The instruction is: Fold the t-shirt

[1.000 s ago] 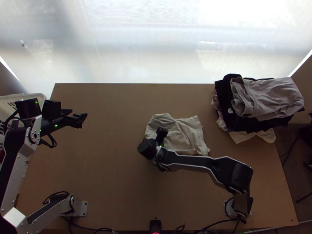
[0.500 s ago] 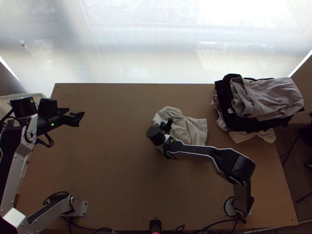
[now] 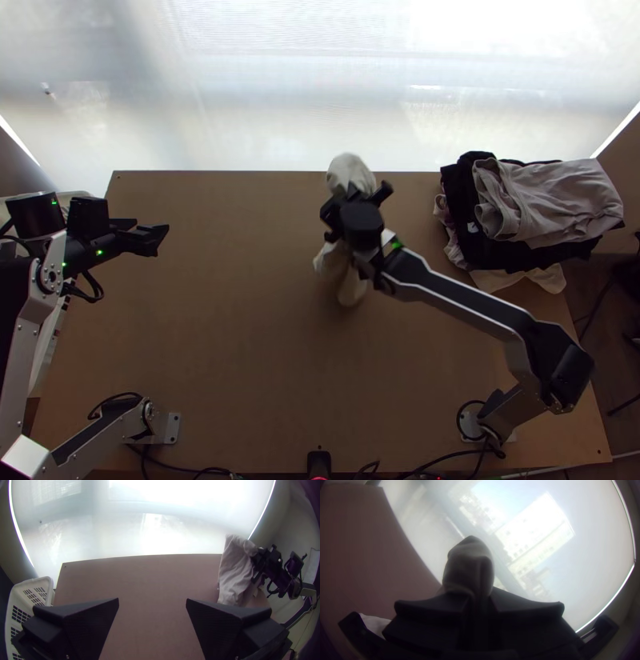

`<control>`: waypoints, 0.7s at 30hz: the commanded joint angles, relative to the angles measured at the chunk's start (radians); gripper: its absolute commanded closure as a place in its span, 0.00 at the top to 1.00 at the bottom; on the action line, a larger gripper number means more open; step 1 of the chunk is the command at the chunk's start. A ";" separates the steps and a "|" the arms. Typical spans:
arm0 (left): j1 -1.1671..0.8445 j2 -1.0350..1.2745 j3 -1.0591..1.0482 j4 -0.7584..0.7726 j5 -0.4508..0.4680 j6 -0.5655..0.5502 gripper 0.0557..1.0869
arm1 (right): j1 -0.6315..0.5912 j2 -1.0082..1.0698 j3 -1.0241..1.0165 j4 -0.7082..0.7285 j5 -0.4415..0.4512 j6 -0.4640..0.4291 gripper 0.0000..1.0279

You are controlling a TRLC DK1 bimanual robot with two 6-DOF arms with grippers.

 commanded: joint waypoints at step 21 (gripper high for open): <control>-0.011 -0.109 -0.075 -0.084 -0.106 -0.046 0.95 | -0.436 0.015 0.489 -0.223 -0.241 -0.019 0.03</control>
